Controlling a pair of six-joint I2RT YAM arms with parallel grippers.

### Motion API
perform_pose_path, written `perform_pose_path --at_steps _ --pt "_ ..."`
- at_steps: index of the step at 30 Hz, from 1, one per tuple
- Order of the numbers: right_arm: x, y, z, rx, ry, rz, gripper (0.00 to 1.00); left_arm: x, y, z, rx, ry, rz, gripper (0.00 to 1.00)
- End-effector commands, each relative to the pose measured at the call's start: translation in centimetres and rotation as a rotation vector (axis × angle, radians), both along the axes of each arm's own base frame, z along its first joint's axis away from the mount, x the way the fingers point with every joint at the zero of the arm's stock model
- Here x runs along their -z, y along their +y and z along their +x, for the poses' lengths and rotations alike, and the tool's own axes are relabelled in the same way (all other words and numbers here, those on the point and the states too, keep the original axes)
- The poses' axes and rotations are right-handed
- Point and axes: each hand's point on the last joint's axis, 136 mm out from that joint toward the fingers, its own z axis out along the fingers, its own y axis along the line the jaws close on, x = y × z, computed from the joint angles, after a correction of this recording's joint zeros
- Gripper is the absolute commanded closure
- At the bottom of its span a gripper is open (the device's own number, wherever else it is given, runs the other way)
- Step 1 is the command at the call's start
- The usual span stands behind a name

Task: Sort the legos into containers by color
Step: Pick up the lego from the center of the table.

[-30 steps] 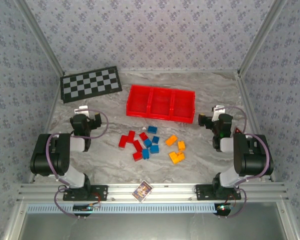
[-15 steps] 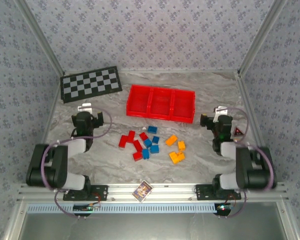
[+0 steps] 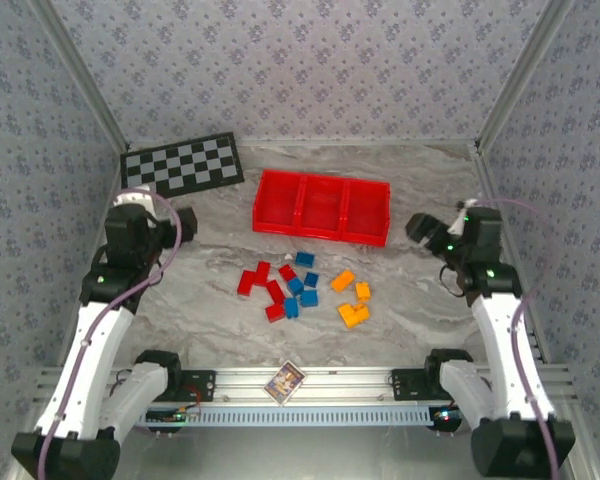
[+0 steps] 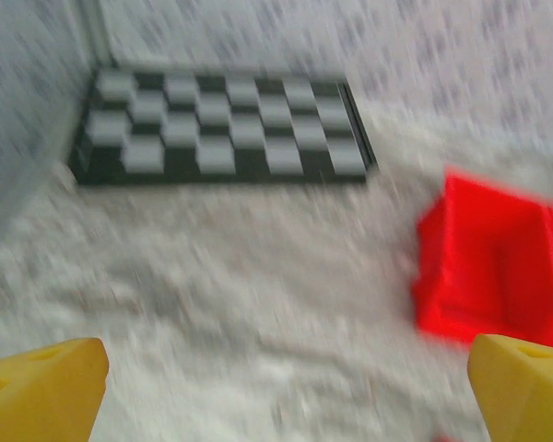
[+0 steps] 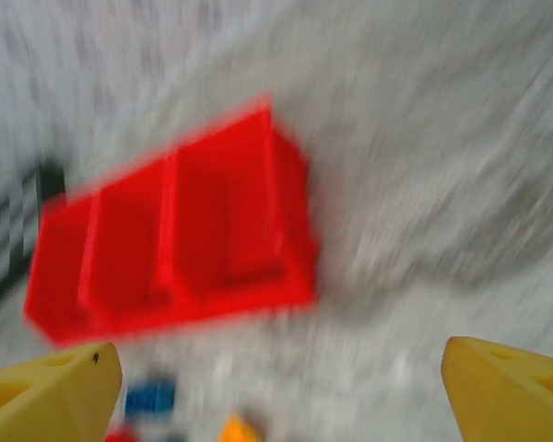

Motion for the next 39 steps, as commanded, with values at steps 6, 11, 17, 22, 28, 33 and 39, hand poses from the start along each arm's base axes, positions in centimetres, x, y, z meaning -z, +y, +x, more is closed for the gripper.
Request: perform_pose_path --at_steps 6,11,17,22,28,33,39 --pt "8.3 6.3 -9.6 -0.302 0.526 -0.216 0.10 5.6 -6.8 -8.6 0.340 0.213 -0.143 0.00" --pt "10.2 6.5 -9.3 -0.347 0.606 -0.359 0.13 6.9 -7.5 -8.2 0.361 0.265 -0.123 0.00" --pt "11.2 8.3 -8.1 -0.391 0.622 -0.400 0.14 9.0 -9.6 -8.3 0.452 0.365 -0.112 0.00" --pt "12.3 8.9 -7.0 -0.421 0.654 -0.448 0.14 9.5 -11.3 -9.0 0.538 0.390 -0.103 0.00" --pt "14.0 9.9 -5.5 -0.458 0.687 -0.512 0.17 8.5 -12.6 -10.4 0.646 0.317 -0.102 0.00" --pt "15.4 11.3 -4.7 -0.483 0.708 -0.518 0.22 6.6 -14.3 -11.8 0.808 0.153 -0.142 0.00" --pt "16.0 11.8 -3.8 -0.494 0.736 -0.576 0.27 4.7 -14.9 -13.1 0.913 -0.029 -0.148 0.00"
